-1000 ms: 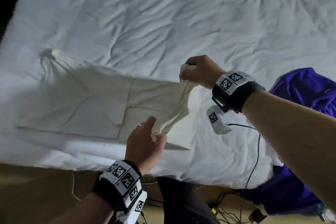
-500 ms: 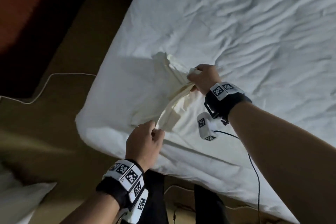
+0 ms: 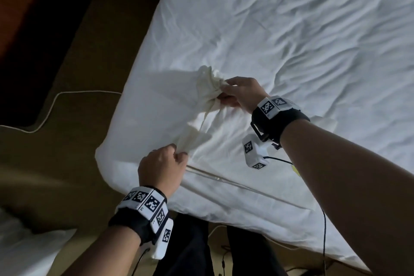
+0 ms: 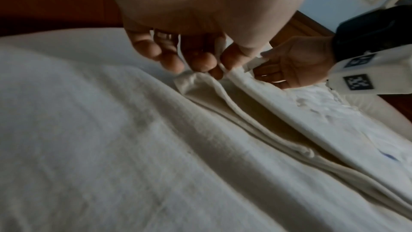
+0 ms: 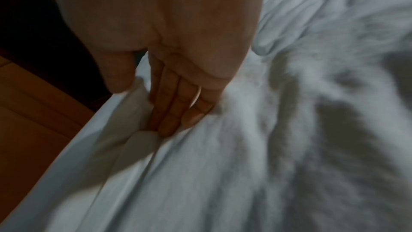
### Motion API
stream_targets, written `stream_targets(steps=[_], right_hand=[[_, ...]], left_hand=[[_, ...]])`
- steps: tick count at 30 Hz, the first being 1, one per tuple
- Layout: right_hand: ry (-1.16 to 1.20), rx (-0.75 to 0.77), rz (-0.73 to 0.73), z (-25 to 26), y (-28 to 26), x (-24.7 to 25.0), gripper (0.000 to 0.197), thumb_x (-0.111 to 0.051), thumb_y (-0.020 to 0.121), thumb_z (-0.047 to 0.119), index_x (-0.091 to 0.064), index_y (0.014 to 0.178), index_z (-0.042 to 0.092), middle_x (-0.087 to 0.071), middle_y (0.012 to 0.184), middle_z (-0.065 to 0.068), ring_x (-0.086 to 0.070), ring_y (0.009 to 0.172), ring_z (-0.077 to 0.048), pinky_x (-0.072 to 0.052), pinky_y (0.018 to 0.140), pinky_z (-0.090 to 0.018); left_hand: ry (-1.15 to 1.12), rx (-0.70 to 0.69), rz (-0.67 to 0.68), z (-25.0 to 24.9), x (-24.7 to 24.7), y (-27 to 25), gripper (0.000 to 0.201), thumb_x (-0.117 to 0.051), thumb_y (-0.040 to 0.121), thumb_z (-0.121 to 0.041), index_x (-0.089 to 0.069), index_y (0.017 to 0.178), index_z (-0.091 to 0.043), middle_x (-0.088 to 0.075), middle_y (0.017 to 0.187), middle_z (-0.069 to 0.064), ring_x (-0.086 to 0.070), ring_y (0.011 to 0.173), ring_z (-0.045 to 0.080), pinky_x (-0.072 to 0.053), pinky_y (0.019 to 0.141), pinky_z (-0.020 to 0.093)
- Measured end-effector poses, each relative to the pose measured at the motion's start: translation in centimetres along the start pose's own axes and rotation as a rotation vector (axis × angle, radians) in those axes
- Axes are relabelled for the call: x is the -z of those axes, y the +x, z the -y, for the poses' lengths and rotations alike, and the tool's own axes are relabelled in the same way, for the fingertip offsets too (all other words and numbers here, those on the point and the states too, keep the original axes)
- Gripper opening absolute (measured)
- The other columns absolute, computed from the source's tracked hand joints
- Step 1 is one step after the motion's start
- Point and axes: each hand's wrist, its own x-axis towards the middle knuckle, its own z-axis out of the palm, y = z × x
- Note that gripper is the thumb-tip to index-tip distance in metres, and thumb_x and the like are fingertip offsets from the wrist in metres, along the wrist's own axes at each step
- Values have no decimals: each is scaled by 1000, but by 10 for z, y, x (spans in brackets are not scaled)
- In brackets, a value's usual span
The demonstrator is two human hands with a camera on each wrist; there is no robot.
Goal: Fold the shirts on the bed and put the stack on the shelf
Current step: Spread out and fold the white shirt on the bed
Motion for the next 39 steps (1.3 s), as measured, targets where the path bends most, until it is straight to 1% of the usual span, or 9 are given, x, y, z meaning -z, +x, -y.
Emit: stream_targets(steps=[4, 7, 9, 13, 17, 25, 29, 33, 39], right_hand=[[85, 99, -182, -16, -18, 44, 24, -61, 96, 33, -69, 97, 10, -75, 92, -11, -68, 74, -19, -50, 63, -26], [-262, 251, -476, -60, -37, 83, 23, -62, 93, 30, -70, 101, 11, -72, 96, -4, -65, 85, -19, -53, 76, -32], [-520, 351, -573, -93, -57, 101, 24, -58, 91, 26, -69, 106, 10, -68, 106, -5, -60, 96, -27, -51, 85, -40], [-1001, 392, -407, -136, -88, 110, 52, -41, 94, 43, -52, 137, 16, -46, 147, -12, -43, 129, -34, -38, 101, -48], [-1196, 175, -224, -161, -90, 117, 67, -18, 98, 64, -8, 157, 33, 3, 166, -3, -4, 152, -27, -15, 119, -50], [-1144, 68, -305, -180, -100, 136, 74, -18, 94, 64, -11, 156, 25, 7, 166, -1, 5, 152, -22, -12, 118, -50], [-1157, 209, -188, -188, -121, 99, 78, -15, 95, 69, -4, 158, 25, 12, 165, -6, 3, 152, -28, -11, 118, -49], [-1210, 166, -94, -217, -146, 97, 93, -22, 86, 84, -1, 158, 29, 10, 165, -7, 1, 152, -30, -10, 118, -52], [-1152, 278, -214, -192, -141, 149, 72, -37, 87, 67, -38, 142, 21, -35, 152, -9, -35, 133, -33, -35, 102, -53]], left_hand=[[226, 12, -117, -16, 7, -4, 22, -54, 83, -36, -60, 94, -18, -61, 98, 9, -55, 90, 31, -43, 77, 40], [183, -352, -313, -55, 2, 6, 42, -54, 74, -36, -63, 108, -13, -60, 107, 12, -55, 98, 34, -44, 81, 44], [197, -621, -250, -92, -8, 24, 50, -53, 77, -38, -62, 119, -12, -60, 121, 11, -55, 110, 34, -46, 88, 46], [450, -685, 12, -146, -34, 55, 73, -43, 91, -54, -30, 155, -21, -22, 165, 9, -20, 151, 33, -25, 117, 55], [588, -504, 73, -114, -45, 86, 85, -20, 96, -69, 10, 160, -22, 17, 167, 7, 14, 154, 28, 2, 124, 52], [544, -452, -128, -104, -46, 81, 81, -37, 95, -48, -9, 159, -8, -1, 168, 15, 0, 155, 31, 3, 122, 53], [656, -783, 19, -94, -67, 47, 87, -21, 90, -70, 5, 161, -24, 12, 168, 10, 7, 154, 33, -4, 122, 58], [761, -716, 90, -45, -57, 49, 107, -14, 83, -89, 0, 161, -18, 12, 168, 8, 6, 155, 30, -4, 123, 57], [757, -819, -62, -62, -8, 68, 92, -38, 80, -78, -50, 141, -9, -44, 145, 17, -39, 135, 40, -26, 111, 58]])
